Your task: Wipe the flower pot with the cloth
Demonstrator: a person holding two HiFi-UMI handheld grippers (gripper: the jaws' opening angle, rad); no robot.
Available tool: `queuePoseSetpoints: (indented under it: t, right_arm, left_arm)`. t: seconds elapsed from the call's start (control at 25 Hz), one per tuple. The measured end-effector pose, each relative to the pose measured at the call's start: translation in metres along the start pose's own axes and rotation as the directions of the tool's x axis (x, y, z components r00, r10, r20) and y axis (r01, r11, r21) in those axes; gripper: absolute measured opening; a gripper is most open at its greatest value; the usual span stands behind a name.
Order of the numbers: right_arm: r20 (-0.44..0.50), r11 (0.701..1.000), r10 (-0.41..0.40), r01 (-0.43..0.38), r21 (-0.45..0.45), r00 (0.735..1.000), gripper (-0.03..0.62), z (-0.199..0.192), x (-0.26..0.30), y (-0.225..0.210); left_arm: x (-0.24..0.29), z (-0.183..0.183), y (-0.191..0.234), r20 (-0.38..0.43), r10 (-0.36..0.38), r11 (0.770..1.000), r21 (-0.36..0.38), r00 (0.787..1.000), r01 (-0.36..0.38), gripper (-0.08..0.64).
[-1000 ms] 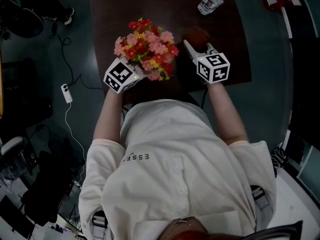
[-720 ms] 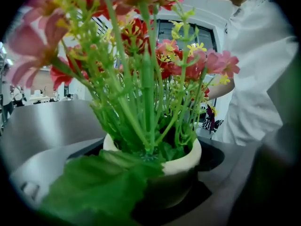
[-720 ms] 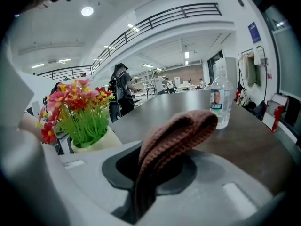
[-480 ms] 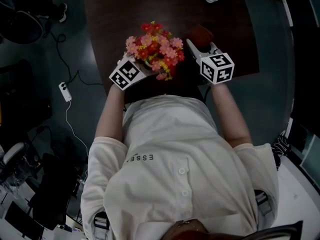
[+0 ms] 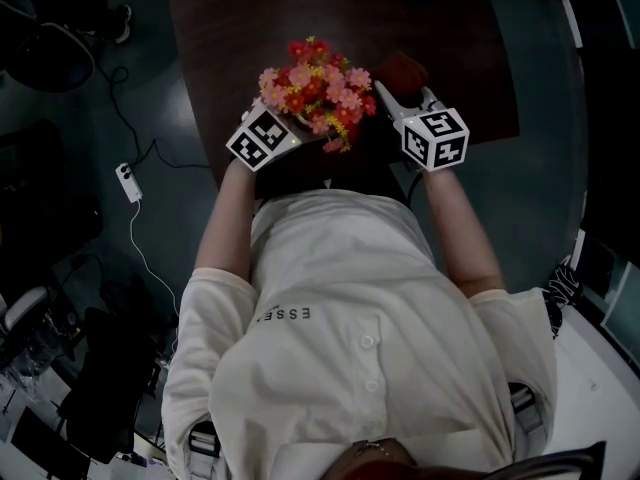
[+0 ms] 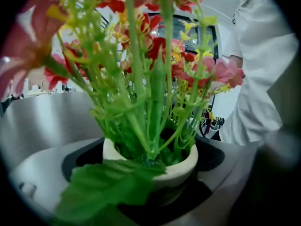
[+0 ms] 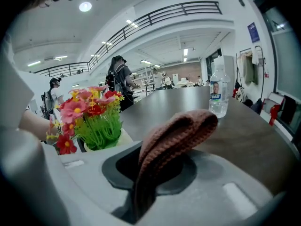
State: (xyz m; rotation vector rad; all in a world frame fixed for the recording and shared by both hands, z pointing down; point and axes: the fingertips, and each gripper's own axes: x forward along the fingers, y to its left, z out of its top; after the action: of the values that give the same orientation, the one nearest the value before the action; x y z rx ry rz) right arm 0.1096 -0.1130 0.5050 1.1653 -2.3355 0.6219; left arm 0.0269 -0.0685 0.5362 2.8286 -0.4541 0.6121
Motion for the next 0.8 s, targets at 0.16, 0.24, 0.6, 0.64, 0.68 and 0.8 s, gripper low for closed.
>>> queuePoseSetpoints:
  t: [0.16,0.24,0.6,0.64,0.68,0.8]
  right_arm:
    - [0.004,1.0,-0.006,0.006,0.014,1.0,0.049,-0.005,-0.008,0.006]
    - [0.008,1.0,-0.001,0.0,0.019,1.0,0.049,-0.008,-0.012,0.011]
    - [0.036,0.998,0.026,-0.024,-0.056,0.999,0.049,-0.015,-0.054,0.041]
    - [0.052,0.998,0.036,-0.032,-0.062,0.998,0.049,-0.014,-0.06,0.046]
    - [0.068,0.997,0.054,-0.05,-0.063,0.996,0.049,-0.013,-0.067,0.052]
    - [0.107,0.99,0.128,-0.121,-0.069,0.986,0.048,-0.015,-0.096,0.073]
  left_arm:
    - [-0.02,0.004,0.0,0.049,0.072,0.997,-0.044,0.996,-0.07,0.568]
    - [-0.037,0.003,0.002,0.07,0.149,0.987,-0.066,0.986,-0.144,0.568]
    - [-0.148,0.055,-0.015,0.248,0.675,0.738,-0.239,0.695,-0.631,0.26]
    - [-0.158,0.063,-0.021,0.259,0.709,0.705,-0.238,0.656,-0.668,0.235]
    - [-0.167,0.071,-0.03,0.269,0.737,0.675,-0.243,0.62,-0.697,0.21]
    - [-0.184,0.088,-0.066,0.282,0.792,0.606,-0.255,0.542,-0.753,0.085]
